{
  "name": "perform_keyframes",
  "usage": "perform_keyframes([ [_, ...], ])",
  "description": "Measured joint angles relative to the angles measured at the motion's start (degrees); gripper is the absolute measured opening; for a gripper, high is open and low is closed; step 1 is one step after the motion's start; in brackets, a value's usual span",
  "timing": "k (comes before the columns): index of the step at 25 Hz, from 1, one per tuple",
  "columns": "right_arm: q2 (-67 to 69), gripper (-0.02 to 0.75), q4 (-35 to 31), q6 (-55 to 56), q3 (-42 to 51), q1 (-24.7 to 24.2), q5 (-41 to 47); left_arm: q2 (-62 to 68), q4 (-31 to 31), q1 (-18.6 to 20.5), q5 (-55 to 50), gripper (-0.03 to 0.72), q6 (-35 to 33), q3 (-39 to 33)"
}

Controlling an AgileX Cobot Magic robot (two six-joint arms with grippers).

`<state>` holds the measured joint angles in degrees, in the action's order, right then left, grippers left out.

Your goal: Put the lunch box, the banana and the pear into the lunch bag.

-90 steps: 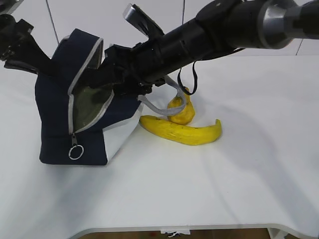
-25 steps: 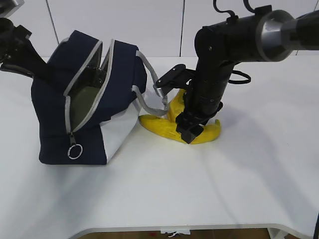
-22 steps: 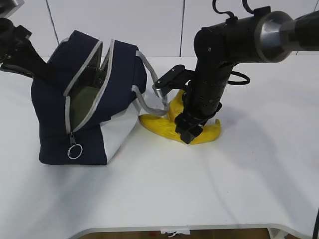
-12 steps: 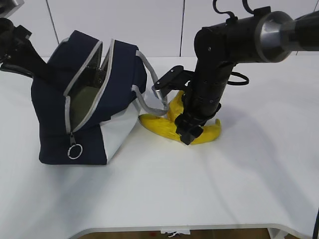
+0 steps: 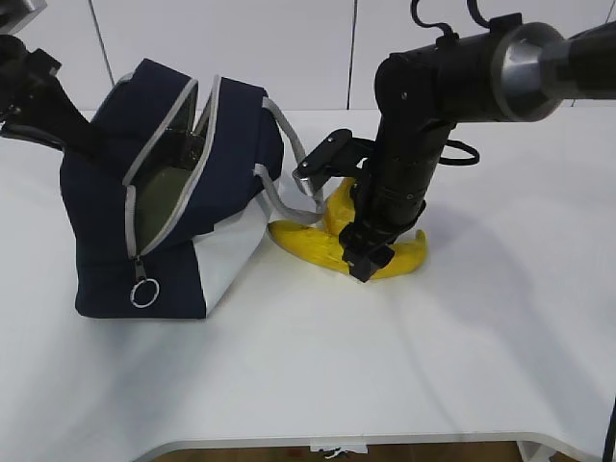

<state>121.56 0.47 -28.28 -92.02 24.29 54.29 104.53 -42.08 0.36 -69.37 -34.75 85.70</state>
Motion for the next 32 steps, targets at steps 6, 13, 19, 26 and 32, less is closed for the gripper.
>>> perform_keyframes([
  [6,1.05,0.528,0.00,-0.09,0.00,0.00,-0.11,0.00,0.10,0.00,0.00,0.012,0.00,0.00],
  [13,1.29,0.481,0.00,-0.09,0.00,0.00,-0.11,0.00,0.10,0.00,0.00,0.012,0.00,0.00],
  [19,1.29,0.294,-0.97,-0.13,0.00,0.00,1.67,0.00,0.10,0.00,0.00,0.012,0.00,0.00],
  [26,1.29,0.287,-5.47,-0.22,-4.67,0.00,8.34,0.00,0.10,0.00,0.00,0.012,0.00,0.00],
  [32,1.29,0.286,-6.40,0.29,-10.57,0.00,15.26,0.00,0.10,0.00,0.00,0.012,0.00,0.00],
])
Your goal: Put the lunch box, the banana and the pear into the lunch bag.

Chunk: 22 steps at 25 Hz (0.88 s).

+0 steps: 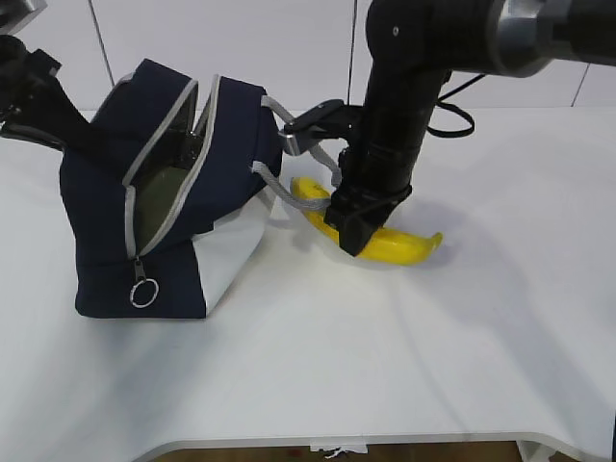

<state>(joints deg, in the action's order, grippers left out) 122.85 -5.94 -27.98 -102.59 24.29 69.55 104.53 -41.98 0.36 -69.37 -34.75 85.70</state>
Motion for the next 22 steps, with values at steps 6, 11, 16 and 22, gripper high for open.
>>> perform_keyframes([
  [6,0.00,0.286,0.88,5.36,-7.50,0.00,0.51,0.00,0.11,0.00,0.00,0.012,0.00,0.00],
  [11,0.00,0.286,4.96,8.26,-9.82,0.00,0.73,0.00,0.11,0.00,0.00,0.012,0.00,0.00],
  [16,0.00,0.286,6.24,9.15,-9.87,0.00,0.88,0.00,0.11,0.00,0.00,0.012,0.00,0.00],
  [22,0.00,0.286,14.14,12.69,-9.87,0.00,0.98,0.00,0.11,0.00,0.00,0.012,0.00,0.00],
])
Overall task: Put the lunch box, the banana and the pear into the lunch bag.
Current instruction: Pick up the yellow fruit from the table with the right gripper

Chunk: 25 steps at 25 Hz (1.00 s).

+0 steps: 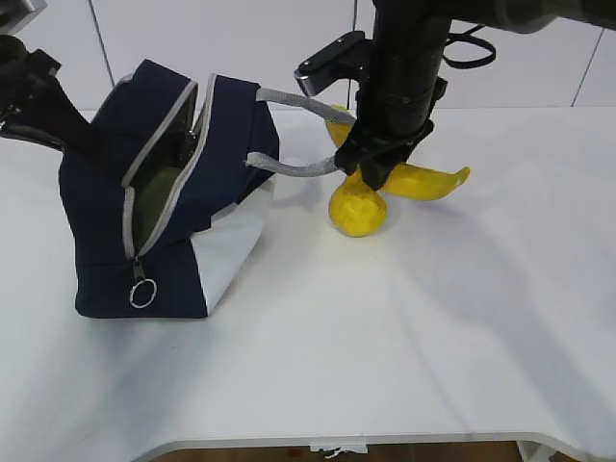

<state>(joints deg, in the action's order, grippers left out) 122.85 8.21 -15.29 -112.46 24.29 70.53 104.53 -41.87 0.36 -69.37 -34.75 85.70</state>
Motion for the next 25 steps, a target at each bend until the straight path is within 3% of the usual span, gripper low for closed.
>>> perform_keyframes([
  [4,-0.10,0.286,5.61,3.18,0.00,-0.10,0.12,0.00,0.00,0.00,0.00,0.012,0.00,0.00],
  [12,-3.39,0.286,6.03,5.20,-0.34,-0.10,0.23,0.00,0.22,0.00,0.00,0.012,0.00,0.00],
  [15,-4.73,0.286,-0.41,5.87,-2.44,-0.10,0.66,0.00,0.22,0.00,0.00,0.012,0.00,0.00],
  [25,-6.11,0.286,-35.60,6.02,-8.14,-0.10,1.08,0.00,-1.44,0.00,0.00,0.012,0.00,0.00],
])
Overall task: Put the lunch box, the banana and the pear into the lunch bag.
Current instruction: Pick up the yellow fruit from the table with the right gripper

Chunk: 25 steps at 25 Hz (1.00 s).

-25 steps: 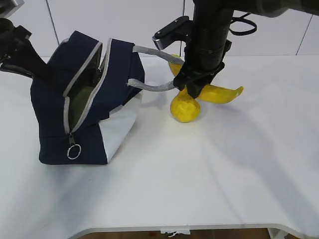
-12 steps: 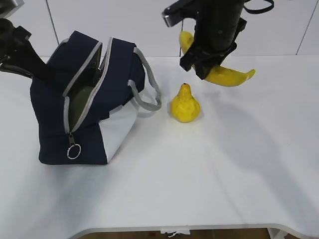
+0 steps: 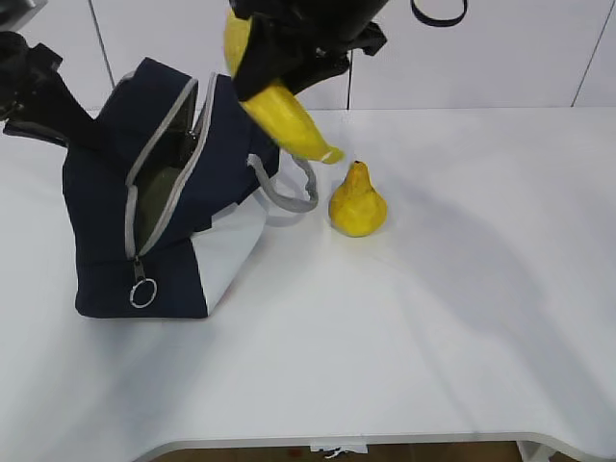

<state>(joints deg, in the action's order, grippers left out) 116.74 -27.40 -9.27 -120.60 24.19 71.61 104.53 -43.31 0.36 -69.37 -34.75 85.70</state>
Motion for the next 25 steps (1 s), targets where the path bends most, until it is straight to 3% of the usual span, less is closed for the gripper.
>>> perform_keyframes([
  [6,2.08,0.286,-19.33,0.23,-0.08,0.00,-6.17,0.00,-3.22,0.00,0.00,0.012,0.00,0.00],
  [9,4.42,0.286,-25.99,-0.24,-0.08,0.12,-10.31,0.00,-3.98,0.00,0.00,0.012,0.00,0.00],
  [20,12.87,0.286,-44.64,-6.87,-0.08,0.68,-17.98,0.09,-5.23,0.00,0.00,0.012,0.00,0.00],
  [25,15.07,0.286,-44.66,-10.95,-0.08,1.43,-18.04,0.09,-5.33,0.00,0.00,0.012,0.00,0.00],
])
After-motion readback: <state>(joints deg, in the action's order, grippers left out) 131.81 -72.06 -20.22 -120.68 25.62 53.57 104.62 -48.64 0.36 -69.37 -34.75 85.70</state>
